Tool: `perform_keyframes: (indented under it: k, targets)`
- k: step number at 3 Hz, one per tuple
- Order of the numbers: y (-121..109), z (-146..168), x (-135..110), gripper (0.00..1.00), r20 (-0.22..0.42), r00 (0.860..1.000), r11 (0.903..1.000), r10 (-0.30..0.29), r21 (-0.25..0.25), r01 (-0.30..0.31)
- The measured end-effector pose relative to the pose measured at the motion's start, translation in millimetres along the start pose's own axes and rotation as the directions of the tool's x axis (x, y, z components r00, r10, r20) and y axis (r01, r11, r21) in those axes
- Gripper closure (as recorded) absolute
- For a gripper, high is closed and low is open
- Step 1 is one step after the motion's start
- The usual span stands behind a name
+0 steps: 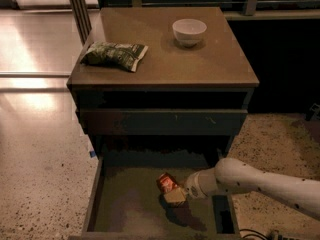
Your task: Place coke can into middle drawer
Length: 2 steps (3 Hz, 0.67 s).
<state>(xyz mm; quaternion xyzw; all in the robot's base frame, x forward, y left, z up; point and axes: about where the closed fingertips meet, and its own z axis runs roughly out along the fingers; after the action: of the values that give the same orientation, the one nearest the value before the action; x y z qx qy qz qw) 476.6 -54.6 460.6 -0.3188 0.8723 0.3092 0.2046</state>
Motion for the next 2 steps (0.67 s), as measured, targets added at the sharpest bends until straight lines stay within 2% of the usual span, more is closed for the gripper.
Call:
perform_keyframes:
  k: [1,2]
  targets:
    - [-12,17,23,1.00,-0.040,0.998,0.9987,0.042,0.030,-0.041]
    - [-30,45,55,1.00,-0.099,0.989,0.9935,0.106,0.053,-0.101]
